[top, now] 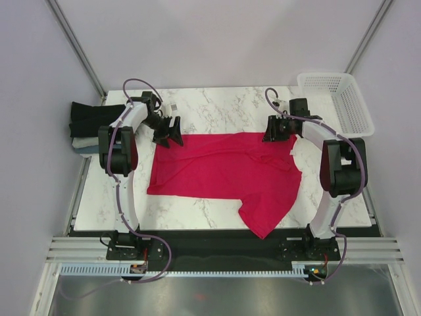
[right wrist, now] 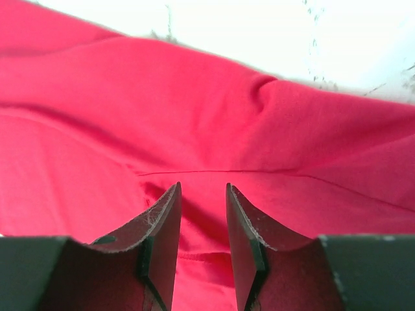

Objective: Fold and stack the t-shirts
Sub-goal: Fold the tshirt

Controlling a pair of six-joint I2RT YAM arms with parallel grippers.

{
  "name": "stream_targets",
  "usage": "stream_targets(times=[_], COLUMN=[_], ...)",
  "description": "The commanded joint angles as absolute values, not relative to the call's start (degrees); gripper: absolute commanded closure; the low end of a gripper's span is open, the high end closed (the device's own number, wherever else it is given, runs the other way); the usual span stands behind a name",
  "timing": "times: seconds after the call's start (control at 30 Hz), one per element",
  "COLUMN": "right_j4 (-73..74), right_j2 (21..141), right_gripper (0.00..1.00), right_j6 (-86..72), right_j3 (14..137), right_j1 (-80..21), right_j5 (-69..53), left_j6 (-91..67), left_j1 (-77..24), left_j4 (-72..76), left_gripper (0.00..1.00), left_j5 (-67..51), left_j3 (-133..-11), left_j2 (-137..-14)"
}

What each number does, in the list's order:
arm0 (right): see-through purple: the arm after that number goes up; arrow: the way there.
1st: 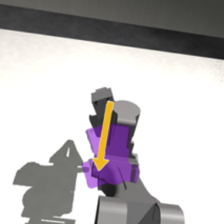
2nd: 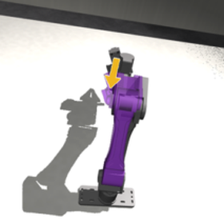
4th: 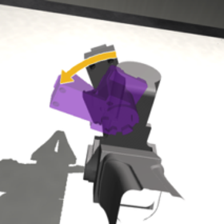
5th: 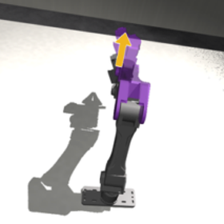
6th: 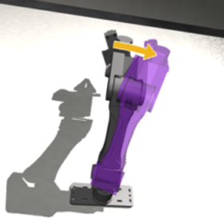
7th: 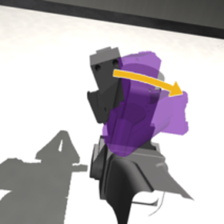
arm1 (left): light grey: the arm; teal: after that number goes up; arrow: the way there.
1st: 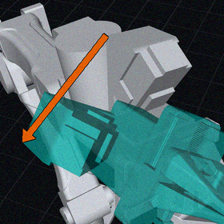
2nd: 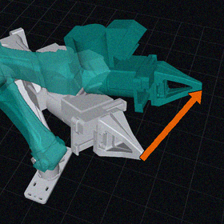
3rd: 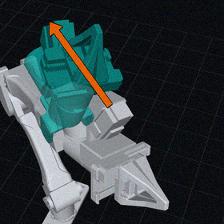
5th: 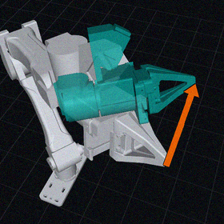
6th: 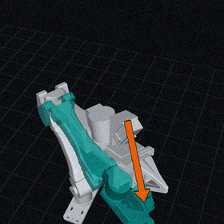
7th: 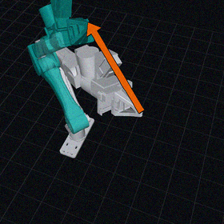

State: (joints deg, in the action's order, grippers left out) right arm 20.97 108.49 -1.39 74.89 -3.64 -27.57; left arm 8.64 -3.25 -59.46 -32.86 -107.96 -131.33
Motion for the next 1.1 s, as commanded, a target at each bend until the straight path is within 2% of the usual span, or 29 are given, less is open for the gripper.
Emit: stream_targets(times=[0.0, 0.63, 1.07], right_j4=[20.7, 21.6, 21.4], right_j2=[110.4, 103.7, 88.2], right_gripper=[0.59, 0.59, 0.57], right_j6=[-0.4, -1.1, -6.0], right_j3=[77.4, 63.8, 49.1], right_j1=[-3.8, -5.6, -9.4], right_j5=[-28.4, -28.9, -29.0], left_j6=[7.9, 7.4, 6.9], left_j1=[-3.0, -2.9, -2.5], left_j4=[-58.8, -58.8, -58.7], left_gripper=[0.13, 0.13, 0.13], left_j5=[-32.0, -32.8, -32.6], left_j3=[-109.1, -110.8, -111.1], left_j2=[-130.2, -131.4, -130.2])
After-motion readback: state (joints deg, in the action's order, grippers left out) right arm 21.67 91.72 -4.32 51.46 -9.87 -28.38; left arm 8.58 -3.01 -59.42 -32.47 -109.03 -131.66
